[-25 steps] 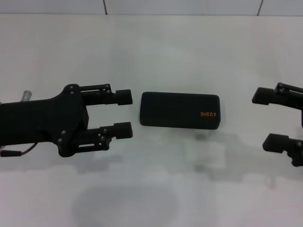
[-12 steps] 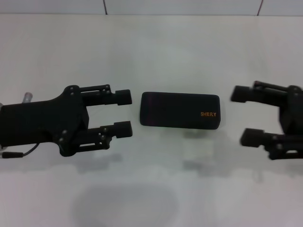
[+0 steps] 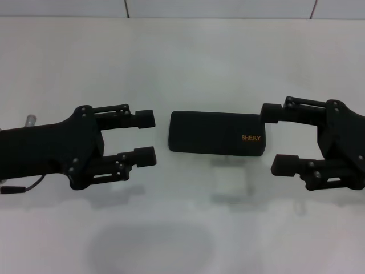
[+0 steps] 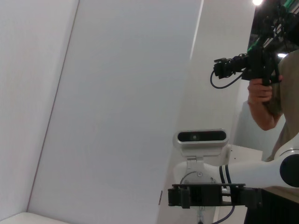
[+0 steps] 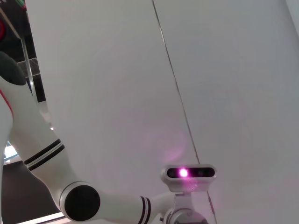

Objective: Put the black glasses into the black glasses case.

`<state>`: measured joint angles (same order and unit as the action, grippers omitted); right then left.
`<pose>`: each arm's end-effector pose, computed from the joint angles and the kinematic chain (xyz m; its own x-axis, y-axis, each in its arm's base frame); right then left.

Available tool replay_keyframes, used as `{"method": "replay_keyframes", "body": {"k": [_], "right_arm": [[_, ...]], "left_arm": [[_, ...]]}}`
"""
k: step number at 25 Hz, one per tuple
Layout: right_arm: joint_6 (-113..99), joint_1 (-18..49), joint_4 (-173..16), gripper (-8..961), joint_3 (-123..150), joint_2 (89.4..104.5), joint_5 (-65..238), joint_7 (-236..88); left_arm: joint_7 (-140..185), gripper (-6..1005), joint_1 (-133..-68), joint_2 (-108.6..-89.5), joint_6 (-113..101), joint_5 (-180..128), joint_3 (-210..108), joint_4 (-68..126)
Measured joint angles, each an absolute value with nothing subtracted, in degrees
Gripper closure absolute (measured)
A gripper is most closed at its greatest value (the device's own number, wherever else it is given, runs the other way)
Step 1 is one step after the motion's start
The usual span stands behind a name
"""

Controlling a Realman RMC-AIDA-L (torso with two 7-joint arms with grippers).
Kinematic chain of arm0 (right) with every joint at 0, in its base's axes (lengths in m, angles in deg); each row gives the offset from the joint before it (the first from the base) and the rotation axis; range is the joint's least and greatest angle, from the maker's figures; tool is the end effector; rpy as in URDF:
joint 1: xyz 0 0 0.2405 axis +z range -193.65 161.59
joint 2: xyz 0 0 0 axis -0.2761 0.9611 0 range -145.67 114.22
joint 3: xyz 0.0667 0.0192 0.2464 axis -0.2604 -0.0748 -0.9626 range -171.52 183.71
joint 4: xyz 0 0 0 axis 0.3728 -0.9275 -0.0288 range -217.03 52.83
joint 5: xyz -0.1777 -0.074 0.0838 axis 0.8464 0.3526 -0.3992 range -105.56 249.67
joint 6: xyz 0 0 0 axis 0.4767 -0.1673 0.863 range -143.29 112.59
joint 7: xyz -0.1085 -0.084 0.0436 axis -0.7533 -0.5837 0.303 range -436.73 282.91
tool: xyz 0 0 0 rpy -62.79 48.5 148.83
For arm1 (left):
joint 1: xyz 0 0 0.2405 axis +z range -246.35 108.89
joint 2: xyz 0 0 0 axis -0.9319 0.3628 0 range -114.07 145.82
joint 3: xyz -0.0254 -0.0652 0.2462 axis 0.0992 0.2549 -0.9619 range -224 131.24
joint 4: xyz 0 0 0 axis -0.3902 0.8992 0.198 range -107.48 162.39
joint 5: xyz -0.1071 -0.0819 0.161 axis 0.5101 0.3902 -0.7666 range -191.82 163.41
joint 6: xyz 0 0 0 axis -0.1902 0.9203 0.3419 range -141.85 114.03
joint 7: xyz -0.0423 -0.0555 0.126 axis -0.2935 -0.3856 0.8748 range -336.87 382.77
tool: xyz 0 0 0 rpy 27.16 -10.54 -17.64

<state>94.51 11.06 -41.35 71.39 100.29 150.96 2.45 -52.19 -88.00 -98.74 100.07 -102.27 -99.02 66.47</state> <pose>0.1851 0.2845 0.0205 0.6183 -0.1865 -0.7635 -0.0752 -0.9810 0.1787 -0.2485 0.2547 0.0455 0.6203 0.2005 0.7583 0.2282 -0.9711 0.0701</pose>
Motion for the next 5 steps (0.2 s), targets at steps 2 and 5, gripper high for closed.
{"method": "replay_keyframes", "body": {"k": [2, 5], "right_arm": [[94.5, 11.2, -41.4, 153, 71.5, 100.29, 151.0, 2.4], [94.5, 11.3, -41.4, 153, 71.8, 100.29, 150.9, 2.4]], "left_arm": [[-52.2, 375, -88.0, -98.73, 100.1, -102.3, -99.0, 66.5], [-52.2, 375, -88.0, -98.73, 100.1, -102.3, -99.0, 66.5]]}}
